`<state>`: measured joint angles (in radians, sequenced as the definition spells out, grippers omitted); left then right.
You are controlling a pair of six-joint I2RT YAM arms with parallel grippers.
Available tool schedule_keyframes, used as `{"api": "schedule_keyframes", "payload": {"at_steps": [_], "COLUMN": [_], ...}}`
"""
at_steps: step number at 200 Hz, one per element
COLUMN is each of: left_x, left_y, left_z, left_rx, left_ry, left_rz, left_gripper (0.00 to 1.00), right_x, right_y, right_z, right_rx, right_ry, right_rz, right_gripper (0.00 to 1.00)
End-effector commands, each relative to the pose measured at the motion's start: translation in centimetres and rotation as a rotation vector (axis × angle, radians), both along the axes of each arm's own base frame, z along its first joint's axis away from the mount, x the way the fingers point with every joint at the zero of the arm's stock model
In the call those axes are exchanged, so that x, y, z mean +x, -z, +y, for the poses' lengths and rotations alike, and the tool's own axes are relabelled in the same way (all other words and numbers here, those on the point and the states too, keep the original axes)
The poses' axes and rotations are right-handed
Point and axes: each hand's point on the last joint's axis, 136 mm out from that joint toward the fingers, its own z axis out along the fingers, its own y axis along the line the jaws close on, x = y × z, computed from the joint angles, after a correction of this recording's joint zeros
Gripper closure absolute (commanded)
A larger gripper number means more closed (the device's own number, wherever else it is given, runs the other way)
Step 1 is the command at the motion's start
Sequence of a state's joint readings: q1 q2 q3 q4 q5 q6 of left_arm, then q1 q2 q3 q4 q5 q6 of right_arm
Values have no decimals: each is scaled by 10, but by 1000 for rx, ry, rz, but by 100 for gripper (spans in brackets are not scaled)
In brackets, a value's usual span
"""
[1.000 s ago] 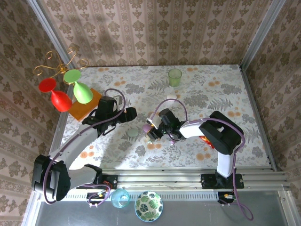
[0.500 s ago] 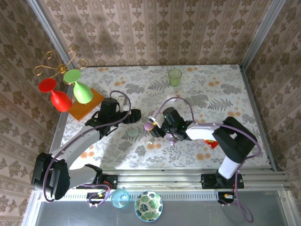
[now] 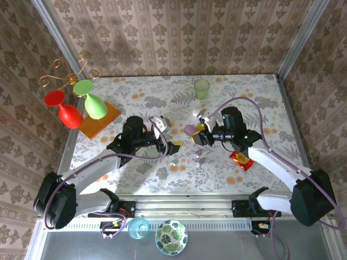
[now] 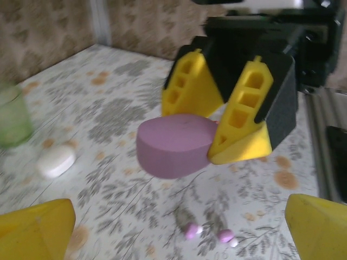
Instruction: Insert wireless bluetooth earbuds into charging case
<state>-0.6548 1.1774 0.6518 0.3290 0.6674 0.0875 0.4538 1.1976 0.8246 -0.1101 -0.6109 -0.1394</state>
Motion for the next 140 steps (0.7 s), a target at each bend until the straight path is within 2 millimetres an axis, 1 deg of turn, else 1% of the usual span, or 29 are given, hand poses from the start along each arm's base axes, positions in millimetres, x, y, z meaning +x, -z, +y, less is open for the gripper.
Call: {"api": "schedule_keyframes", "payload": {"at_steps": [1,29,52,82,98,105,140], "left_x": [-28,-46,-44,-48,-51,-52,-57], "left_y": [-16,-20,-20,-26,-30,-31,-33], "left_z": [-8,-13,-17,-20,-21,-21,-20], "left_rx": [-74,-102,-99,-119,-132,-135,-141], "left_ry": [201,341,356,395,415,424,440], "left_rz": [-93,-72,-54,-51,-39,-32,-35], "left_gripper": [0,0,2,11,22,25,30], "right_x": [-32,-49,-56,-59,-60,-60,-61], "right_y": [-27,-50,-60,-67,-66,-66,-64], "right_z": [3,7,12,20,22,23,26], "right_rx": [34,73,78,75,68,65,58], "right_ry": [-138,-215,-251,-287,-306,-312,-332], "right_rz": [18,2,-10,-36,-36,-32,-20], "right_gripper": [62,65,67,68,69,70,71]}}
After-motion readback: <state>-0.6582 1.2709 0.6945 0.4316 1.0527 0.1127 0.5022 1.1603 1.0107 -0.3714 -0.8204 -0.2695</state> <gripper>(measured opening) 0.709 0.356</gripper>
